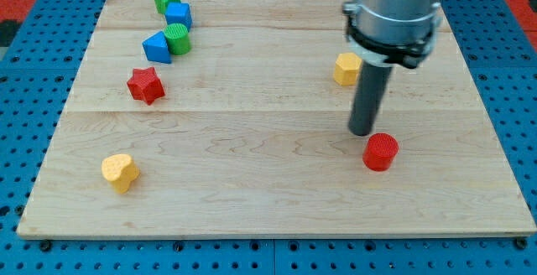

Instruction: Slide the red circle towards bottom right

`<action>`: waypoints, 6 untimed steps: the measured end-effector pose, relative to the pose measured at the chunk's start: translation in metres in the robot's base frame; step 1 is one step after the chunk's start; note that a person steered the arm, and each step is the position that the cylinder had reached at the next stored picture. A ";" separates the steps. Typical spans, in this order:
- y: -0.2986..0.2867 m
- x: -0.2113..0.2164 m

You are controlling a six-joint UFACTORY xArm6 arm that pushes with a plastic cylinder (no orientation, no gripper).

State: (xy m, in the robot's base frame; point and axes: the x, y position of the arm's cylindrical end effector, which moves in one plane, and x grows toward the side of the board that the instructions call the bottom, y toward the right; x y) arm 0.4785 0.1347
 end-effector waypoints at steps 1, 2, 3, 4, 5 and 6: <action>0.081 0.003; 0.042 -0.014; -0.021 0.005; -0.037 0.038; 0.033 0.051; 0.009 0.051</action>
